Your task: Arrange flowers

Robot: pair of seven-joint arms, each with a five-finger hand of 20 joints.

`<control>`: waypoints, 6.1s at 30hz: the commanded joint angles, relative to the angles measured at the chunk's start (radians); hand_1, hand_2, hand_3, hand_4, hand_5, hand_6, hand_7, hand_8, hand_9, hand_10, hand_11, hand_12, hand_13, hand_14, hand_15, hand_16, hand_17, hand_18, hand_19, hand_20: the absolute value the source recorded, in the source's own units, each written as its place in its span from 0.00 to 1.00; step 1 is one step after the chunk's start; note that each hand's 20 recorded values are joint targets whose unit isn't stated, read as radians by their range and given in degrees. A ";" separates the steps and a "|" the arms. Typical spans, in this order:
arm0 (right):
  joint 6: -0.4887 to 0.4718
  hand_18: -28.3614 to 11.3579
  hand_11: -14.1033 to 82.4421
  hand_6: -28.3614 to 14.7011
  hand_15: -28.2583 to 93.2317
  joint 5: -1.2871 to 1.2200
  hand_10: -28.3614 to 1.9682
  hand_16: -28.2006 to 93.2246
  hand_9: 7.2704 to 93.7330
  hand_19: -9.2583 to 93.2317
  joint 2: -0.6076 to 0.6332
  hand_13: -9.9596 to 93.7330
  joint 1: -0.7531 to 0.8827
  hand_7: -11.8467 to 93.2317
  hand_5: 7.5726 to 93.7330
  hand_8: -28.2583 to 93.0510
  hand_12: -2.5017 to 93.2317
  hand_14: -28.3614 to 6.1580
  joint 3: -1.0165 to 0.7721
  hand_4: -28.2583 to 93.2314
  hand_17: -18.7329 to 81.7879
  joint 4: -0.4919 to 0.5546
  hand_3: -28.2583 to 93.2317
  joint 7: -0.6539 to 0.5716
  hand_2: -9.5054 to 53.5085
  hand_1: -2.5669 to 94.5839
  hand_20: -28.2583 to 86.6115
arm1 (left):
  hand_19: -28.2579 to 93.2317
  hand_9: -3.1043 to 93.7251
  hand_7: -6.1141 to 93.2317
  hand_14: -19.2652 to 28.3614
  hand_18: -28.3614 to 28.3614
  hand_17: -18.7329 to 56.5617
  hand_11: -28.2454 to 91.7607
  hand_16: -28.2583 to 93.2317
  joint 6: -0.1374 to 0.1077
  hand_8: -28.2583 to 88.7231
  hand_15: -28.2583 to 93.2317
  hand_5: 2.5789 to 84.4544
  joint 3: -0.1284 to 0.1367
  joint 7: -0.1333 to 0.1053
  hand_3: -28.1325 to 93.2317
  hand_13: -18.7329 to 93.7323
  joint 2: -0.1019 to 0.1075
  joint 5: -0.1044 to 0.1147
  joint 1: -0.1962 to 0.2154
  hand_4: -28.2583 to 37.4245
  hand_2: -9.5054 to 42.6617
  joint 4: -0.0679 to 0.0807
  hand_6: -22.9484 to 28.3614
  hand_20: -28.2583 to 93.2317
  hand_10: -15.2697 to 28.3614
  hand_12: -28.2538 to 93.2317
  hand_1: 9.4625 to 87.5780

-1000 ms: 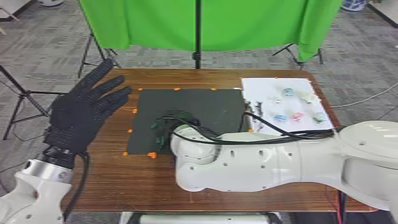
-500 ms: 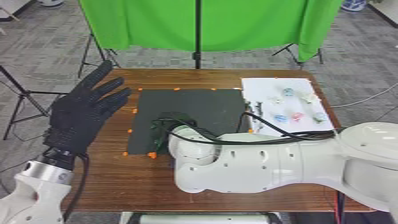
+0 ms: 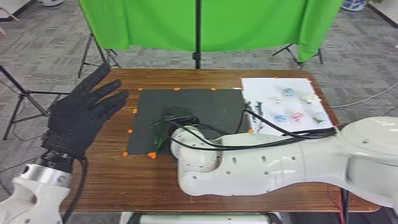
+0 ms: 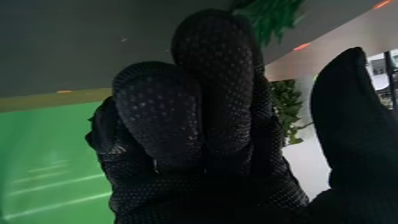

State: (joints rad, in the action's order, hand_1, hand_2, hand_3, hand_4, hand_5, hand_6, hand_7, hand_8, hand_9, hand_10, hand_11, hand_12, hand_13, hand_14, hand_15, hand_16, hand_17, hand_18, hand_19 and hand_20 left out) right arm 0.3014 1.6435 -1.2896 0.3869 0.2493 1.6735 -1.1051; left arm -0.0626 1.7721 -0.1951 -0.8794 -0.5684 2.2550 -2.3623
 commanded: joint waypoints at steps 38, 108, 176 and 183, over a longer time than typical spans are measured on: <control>-0.067 0.03 0.55 0.56 0.81 0.024 0.47 0.37 0.94 1.00 0.078 0.87 0.040 0.22 0.60 0.14 0.23 0.49 -0.108 0.04 0.62 0.062 0.79 0.034 0.23 0.28 0.56 | 0.54 0.26 0.22 0.88 0.91 0.00 0.38 0.23 -0.037 0.15 0.46 0.27 0.030 0.024 0.85 0.29 -0.049 -0.003 0.094 0.05 0.31 -0.034 0.53 0.31 0.74 0.34 0.17; -0.251 0.06 0.38 0.49 0.67 0.462 0.40 0.37 0.93 1.00 0.684 0.90 1.616 0.19 0.63 0.15 0.20 0.49 -1.670 0.06 0.64 0.510 0.78 -0.205 0.09 0.37 0.36 | 0.55 0.26 0.21 0.88 0.91 0.00 0.39 0.23 -0.101 0.15 0.46 0.28 0.078 0.012 0.85 0.29 -0.103 -0.003 0.218 0.04 0.31 -0.078 0.53 0.30 0.75 0.34 0.17; -0.003 0.12 0.56 0.63 0.74 0.547 0.56 0.38 1.00 1.00 0.507 0.91 0.645 0.30 0.98 0.32 0.18 0.55 -0.745 0.00 0.60 0.405 0.80 -0.032 0.00 0.58 0.50 | 0.55 0.26 0.21 0.88 0.91 0.00 0.39 0.23 -0.094 0.15 0.46 0.28 0.090 0.050 0.85 0.29 -0.081 -0.009 0.167 0.05 0.31 -0.083 0.53 0.30 0.75 0.34 0.17; -0.044 0.12 0.56 0.62 0.74 0.455 0.56 0.38 1.00 1.00 0.335 0.91 0.455 0.30 0.98 0.32 0.18 0.55 -0.548 0.00 0.60 0.284 0.80 0.029 0.00 0.58 0.51 | 0.55 0.26 0.21 0.88 0.91 0.00 0.39 0.23 -0.086 0.15 0.46 0.28 0.075 0.050 0.85 0.29 -0.057 -0.010 0.138 0.05 0.31 -0.076 0.54 0.30 0.75 0.34 0.17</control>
State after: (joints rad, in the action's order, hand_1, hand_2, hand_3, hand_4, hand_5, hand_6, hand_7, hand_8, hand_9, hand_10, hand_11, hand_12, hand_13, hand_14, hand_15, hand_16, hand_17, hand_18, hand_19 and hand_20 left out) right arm 0.3052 2.1347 -0.7662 1.0744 -0.4098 2.0075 -1.1190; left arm -0.1593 1.8560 -0.1584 -0.9558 -0.5713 2.4101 -2.4464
